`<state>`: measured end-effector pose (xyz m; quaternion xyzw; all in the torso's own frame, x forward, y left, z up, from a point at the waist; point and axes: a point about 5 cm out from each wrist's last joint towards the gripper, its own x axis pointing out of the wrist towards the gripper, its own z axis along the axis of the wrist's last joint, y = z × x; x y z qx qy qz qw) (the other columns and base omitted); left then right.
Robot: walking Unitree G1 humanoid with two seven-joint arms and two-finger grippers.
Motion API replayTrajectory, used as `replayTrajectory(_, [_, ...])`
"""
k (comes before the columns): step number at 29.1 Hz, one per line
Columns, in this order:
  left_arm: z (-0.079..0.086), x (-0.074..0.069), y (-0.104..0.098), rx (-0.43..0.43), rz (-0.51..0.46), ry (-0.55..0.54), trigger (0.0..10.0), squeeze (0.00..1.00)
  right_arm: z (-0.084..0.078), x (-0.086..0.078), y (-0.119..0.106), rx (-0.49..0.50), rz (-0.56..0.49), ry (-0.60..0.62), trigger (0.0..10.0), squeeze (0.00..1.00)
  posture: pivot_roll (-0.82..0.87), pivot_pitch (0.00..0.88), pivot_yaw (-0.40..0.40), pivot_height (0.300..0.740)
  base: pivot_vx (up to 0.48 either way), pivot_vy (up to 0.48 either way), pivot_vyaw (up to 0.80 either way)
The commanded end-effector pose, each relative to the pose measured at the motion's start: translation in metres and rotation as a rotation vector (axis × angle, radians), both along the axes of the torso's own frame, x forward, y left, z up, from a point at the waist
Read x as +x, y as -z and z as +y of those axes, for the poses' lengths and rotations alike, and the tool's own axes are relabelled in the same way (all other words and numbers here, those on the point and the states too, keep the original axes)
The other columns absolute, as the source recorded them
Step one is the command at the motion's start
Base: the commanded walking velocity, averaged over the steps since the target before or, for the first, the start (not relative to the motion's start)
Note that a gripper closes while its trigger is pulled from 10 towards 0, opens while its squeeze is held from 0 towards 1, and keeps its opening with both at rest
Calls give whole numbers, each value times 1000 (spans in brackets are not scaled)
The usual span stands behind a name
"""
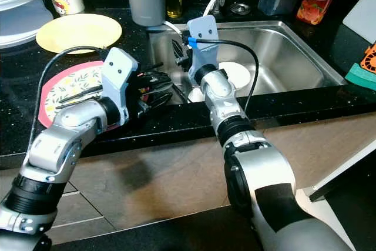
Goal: Kitchen organization
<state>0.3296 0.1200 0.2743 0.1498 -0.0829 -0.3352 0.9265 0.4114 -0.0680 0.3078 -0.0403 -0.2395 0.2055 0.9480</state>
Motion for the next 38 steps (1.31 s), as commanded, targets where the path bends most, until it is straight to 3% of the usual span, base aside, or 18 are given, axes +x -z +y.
replayTrajectory(1, [4,2,0,24,-8,-18,10000,0,-4,2,4,-11,20,23,10000,0,95,175,-43,740,0,0,0])
replayTrajectory(5, [6,-1,-11,4,-37,-23,10000,0,-9,2,-5,9,-7,39,10000,0,93,156,-44,740,0,0,0])
replayTrajectory(9, [20,-2,-28,-3,-124,-117,10000,0,-23,3,-23,248,9,4,10000,0,86,116,-51,740,0,0,0])
replayTrajectory(10, [20,-2,-28,-3,-124,-117,10000,0,-23,3,-23,248,9,4,10000,0,86,116,-51,740,0,0,0])
replayTrajectory(12, [33,0,-32,9,-155,-196,10000,0,-23,2,-27,340,17,-81,10000,0,83,107,-52,740,0,0,0])
replayTrajectory(15, [50,1,-31,-57,-118,-257,10000,39,-16,-1,-23,346,12,-177,10000,0,78,96,-53,740,0,0,0])
replayTrajectory(16, [55,0,-31,-86,-97,-247,10000,1000,-14,-3,-20,345,12,-200,10000,0,70,89,-49,740,0,0,0])
replayTrajectory(18, [60,-3,-29,-119,-66,-216,10000,1000,-12,-4,-17,350,16,-224,10000,0,67,86,-47,740,0,0,0])
replayTrajectory(23, [64,-6,-25,-101,-11,-172,10000,1000,-10,-7,-11,356,28,-250,10000,0,66,86,-47,740,0,0,0])
replayTrajectory(26, [86,-2,-18,-78,81,-300,10000,1000,0,-14,1,327,57,-321,10000,0,60,87,-50,740,0,0,0])
replayTrajectory(31, [93,-5,-15,-44,111,-236,10000,1000,7,-25,16,269,90,-395,10000,0,59,94,-53,740,0,0,0])
replayTrajectory(36, [109,-7,-13,13,111,-233,10000,1000,6,-32,26,282,131,-422,10000,0,59,94,-53,740,0,0,0])
replayTrajectory(37, [112,-8,-13,12,104,-211,10000,373,6,-33,28,287,139,-428,10000,0,59,94,-53,740,0,0,0])
replayTrajectory(38, [112,-8,-13,12,104,-211,10000,373,6,-33,28,287,139,-428,10000,0,59,94,-53,740,0,0,0])
